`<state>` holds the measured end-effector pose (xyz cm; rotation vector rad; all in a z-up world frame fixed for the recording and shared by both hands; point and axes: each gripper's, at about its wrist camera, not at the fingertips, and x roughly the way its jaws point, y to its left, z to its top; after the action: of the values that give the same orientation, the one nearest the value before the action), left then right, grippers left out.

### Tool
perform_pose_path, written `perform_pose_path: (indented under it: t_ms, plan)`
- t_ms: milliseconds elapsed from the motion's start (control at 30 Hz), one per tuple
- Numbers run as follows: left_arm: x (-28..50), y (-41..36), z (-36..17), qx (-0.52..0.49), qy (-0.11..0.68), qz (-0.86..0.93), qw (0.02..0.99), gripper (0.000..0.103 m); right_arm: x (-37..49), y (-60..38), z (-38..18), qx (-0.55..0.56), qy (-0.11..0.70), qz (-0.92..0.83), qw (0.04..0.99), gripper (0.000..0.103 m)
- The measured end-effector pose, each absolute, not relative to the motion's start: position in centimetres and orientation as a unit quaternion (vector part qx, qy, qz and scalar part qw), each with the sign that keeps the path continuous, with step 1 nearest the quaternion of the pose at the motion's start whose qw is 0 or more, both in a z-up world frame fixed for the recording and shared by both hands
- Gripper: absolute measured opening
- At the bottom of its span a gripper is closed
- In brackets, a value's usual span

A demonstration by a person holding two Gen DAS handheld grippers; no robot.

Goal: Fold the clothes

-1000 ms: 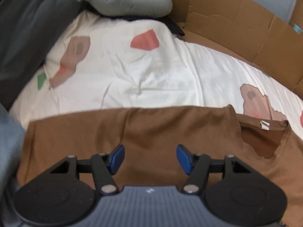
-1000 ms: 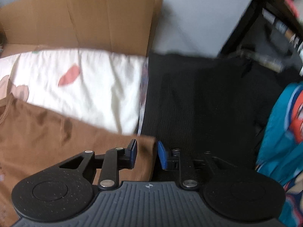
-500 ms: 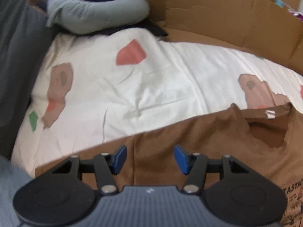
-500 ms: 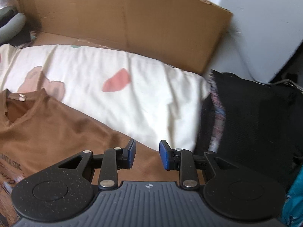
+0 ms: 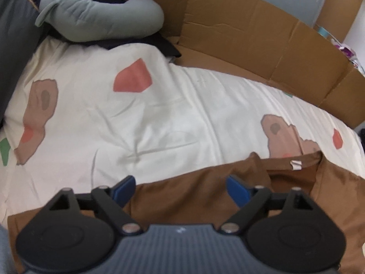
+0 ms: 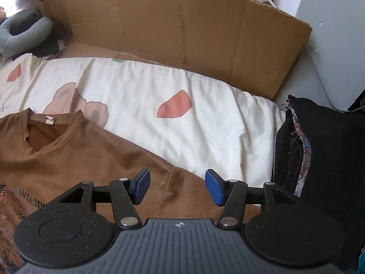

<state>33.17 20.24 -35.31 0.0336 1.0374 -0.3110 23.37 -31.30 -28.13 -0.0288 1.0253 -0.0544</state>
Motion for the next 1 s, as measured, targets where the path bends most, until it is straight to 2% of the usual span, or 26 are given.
perform_pose_path:
  t_ms: [200,300,367,600,667,700,1000]
  plan:
    - [34.2,19.8,-36.0,0.093,0.51,-0.141,0.843,0.089,23.4,-31.1,-28.5,-0.016,0.491,-0.022,0.871,0.062]
    - [34.9,20.0,-36.4,0.126,0.506,-0.125,0.844,0.085,23.5,-31.1,-28.8,-0.017,0.493,-0.024,0.87,0.062]
    - [35.5,20.2,-36.5,0.141,0.508,-0.125,0.841,0.079,23.5,-31.1,-29.0,-0.019,0.494,-0.026,0.869,0.062]
    - [36.2,18.9,-38.2,0.232,0.513,-0.153,0.812,0.07,24.1,-31.0,-29.6,-0.022,0.497,-0.027,0.867,0.062]
    - [36.3,18.7,-38.8,0.24,0.511,-0.152,0.811,0.058,24.4,-31.0,-30.0,-0.026,0.497,-0.028,0.867,0.062]
    - [36.3,18.6,-38.9,0.237,0.509,-0.151,0.813,0.056,24.6,-30.9,-30.3,-0.03,0.497,-0.03,0.867,0.062]
    - [34.8,18.5,-40.9,0.254,0.521,-0.161,0.799,0.056,26.2,-30.0,-31.8,-0.046,0.496,-0.026,0.867,0.062]
